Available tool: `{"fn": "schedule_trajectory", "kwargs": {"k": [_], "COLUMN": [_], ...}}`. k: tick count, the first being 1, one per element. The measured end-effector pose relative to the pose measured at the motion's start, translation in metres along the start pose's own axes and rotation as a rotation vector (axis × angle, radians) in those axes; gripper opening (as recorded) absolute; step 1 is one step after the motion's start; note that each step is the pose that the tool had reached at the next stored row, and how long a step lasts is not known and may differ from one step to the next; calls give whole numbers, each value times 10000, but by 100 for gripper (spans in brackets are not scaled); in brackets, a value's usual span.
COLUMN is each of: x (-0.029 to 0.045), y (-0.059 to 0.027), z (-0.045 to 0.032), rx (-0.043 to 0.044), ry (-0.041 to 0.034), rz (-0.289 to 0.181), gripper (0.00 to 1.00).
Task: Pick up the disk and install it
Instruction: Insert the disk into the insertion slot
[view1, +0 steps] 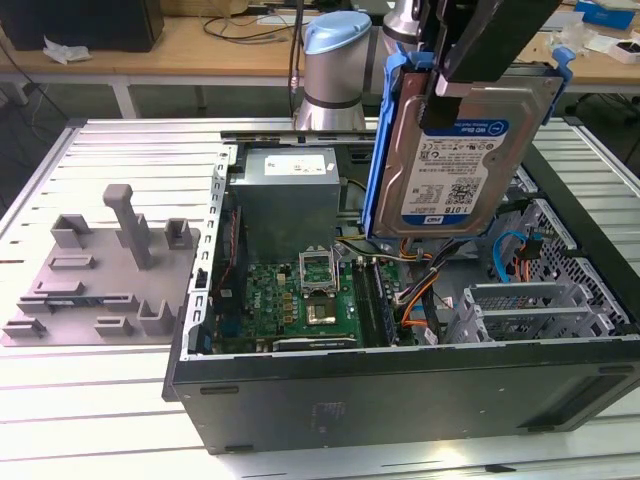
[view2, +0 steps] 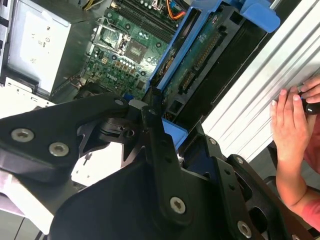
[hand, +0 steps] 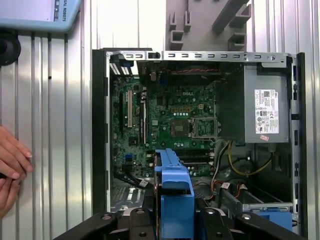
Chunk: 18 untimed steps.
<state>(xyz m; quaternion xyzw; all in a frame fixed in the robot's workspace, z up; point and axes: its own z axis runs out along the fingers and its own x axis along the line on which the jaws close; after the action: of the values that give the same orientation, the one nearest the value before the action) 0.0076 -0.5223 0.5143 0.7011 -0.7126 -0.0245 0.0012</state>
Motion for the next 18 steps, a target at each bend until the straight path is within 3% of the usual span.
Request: {"fn": "schedule_trajectory", "kwargs": {"k": [2,9,18], "x": [10,86,162], "y": [-26,-258,-458], "z": [-2,-11,-19], "rx": [-1,-1,-1], "ry": [-3,-5,-5], "rz": [0,-1,-3], "gripper": [37,37,37]}}
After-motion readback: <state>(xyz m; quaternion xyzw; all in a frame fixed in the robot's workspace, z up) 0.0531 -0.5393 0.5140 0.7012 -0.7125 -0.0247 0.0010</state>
